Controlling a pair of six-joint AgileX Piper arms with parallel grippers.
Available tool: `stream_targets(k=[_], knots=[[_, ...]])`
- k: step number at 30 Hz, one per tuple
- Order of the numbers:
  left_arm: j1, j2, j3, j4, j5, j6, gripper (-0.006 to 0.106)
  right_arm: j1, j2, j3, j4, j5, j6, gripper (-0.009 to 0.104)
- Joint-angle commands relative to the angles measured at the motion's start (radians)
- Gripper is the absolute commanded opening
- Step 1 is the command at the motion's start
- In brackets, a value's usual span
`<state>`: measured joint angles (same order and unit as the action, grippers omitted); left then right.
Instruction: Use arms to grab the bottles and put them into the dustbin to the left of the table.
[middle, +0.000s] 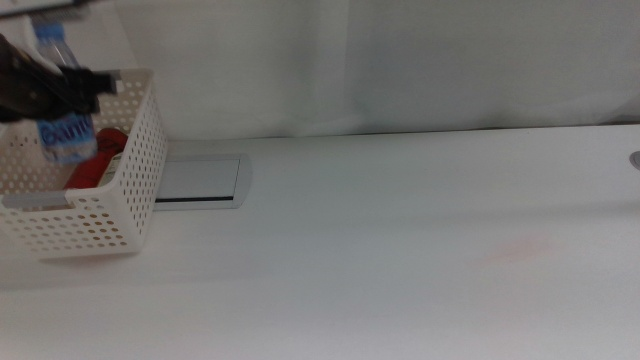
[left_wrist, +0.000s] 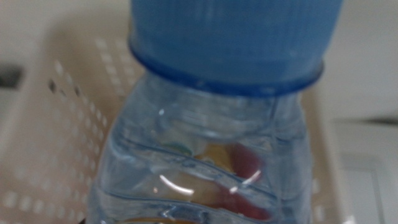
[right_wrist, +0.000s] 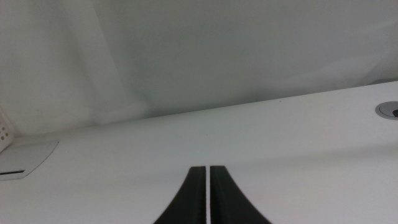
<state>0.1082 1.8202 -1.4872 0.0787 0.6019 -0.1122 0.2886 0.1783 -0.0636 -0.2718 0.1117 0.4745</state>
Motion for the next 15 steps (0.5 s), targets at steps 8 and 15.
stream_targets(k=[8,15], knots=[[0.001,0.126,-0.015,-0.007,-0.044,0.007,-0.003,-0.008,-0.005,0.005,-0.005,-0.014,-0.003,-0.003],[0.001,0.130,-0.015,-0.007,-0.063,-0.011,-0.003,-0.008,-0.005,0.005,-0.005,-0.014,-0.003,-0.003]])
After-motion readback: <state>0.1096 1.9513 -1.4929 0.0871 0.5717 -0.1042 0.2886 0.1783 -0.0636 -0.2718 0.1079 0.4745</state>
